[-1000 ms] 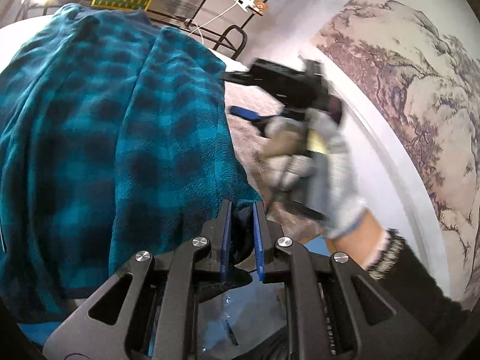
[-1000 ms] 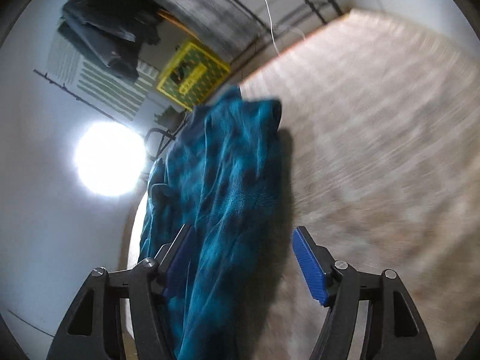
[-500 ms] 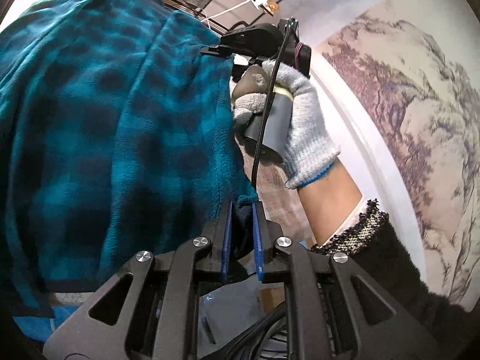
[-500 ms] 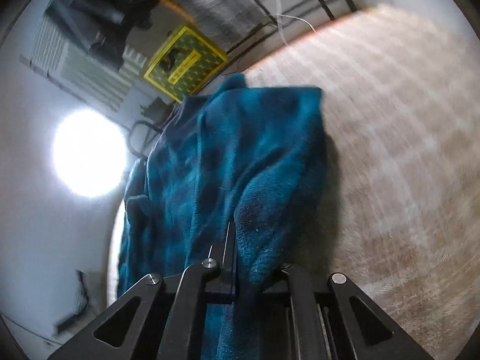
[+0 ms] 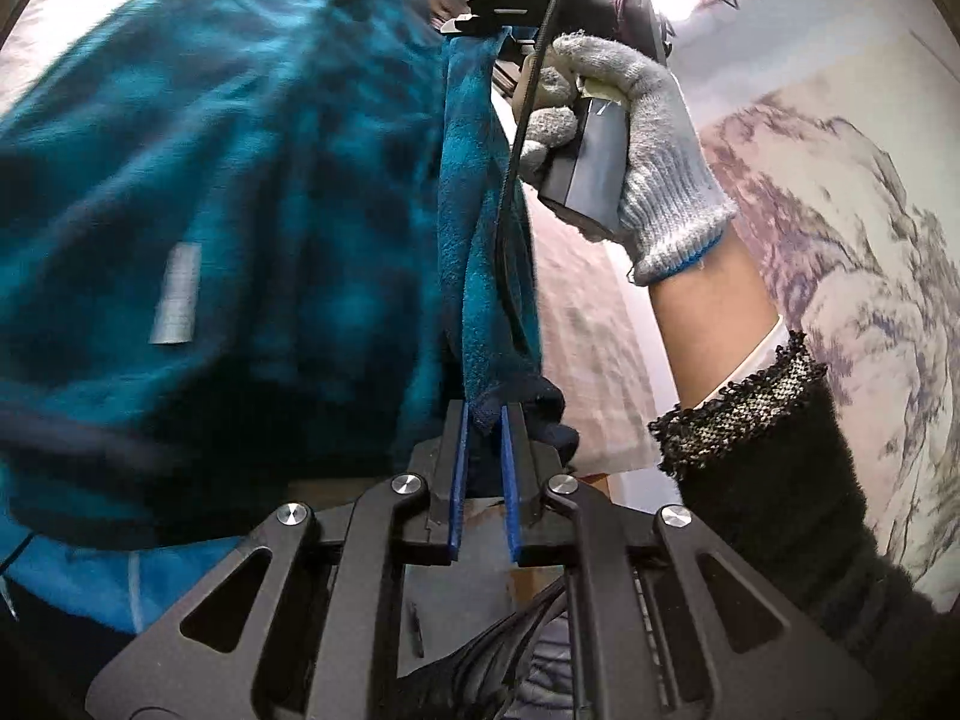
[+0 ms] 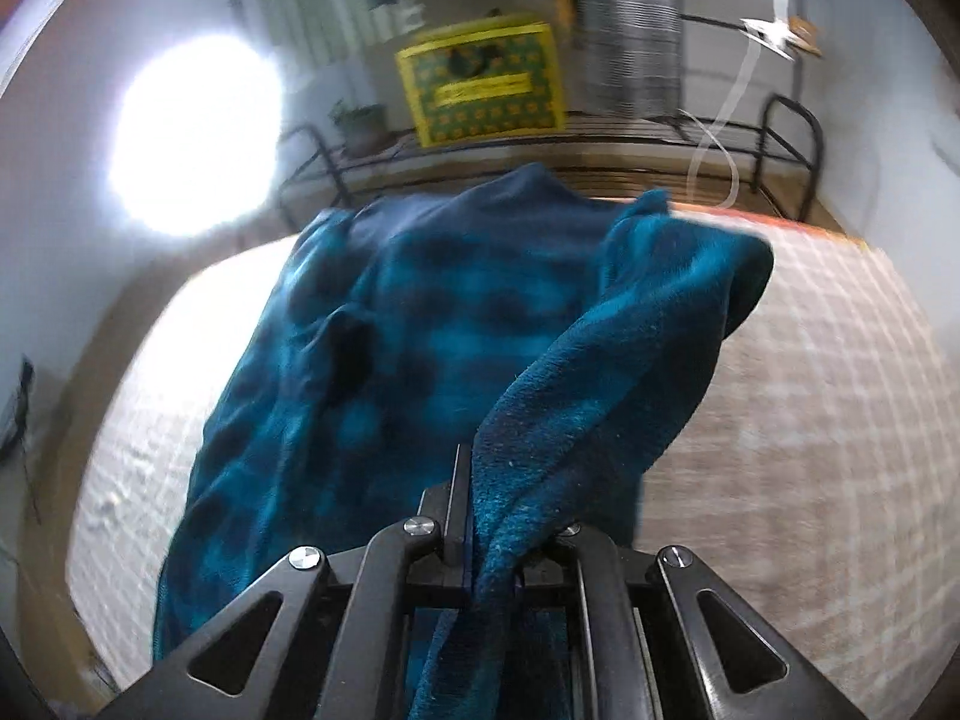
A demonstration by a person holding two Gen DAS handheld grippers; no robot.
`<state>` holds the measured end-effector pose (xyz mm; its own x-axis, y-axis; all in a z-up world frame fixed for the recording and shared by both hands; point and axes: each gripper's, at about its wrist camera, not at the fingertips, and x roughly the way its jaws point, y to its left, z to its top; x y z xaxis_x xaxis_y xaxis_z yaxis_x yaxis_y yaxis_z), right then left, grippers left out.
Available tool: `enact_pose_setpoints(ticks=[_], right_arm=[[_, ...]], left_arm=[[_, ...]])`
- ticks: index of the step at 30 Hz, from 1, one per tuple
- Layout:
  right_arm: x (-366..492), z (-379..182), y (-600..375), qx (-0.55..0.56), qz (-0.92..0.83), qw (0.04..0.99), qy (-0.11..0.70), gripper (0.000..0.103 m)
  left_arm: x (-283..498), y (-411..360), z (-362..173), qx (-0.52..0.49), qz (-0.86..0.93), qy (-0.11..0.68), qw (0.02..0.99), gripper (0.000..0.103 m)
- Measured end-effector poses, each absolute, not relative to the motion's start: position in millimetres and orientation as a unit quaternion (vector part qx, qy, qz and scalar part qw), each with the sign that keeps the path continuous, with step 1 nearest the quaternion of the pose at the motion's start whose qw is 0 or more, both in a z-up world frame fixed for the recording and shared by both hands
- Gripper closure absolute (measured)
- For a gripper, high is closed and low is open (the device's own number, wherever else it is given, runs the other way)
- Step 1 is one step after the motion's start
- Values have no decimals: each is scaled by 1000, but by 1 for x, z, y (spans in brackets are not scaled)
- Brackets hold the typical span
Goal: Fold large clothes
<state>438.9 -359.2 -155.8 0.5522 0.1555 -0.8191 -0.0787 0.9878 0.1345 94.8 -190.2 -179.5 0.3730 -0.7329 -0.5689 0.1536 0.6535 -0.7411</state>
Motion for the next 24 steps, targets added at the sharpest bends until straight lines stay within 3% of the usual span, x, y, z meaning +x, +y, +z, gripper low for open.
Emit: enact_pose_setpoints(ticks=[13, 17, 24], right_arm=[[449, -201, -267, -59, 121, 846, 516, 94], [443, -192, -282, 7, 169, 837, 521, 67], [381, -125, -344, 129, 239, 847, 457, 64]], left_arm=[[83, -154, -169, -282, -266, 472, 792, 95], [83, -153, -157, -272, -273, 467, 796, 95], [66, -137, -124, -201, -305, 450, 815, 95]])
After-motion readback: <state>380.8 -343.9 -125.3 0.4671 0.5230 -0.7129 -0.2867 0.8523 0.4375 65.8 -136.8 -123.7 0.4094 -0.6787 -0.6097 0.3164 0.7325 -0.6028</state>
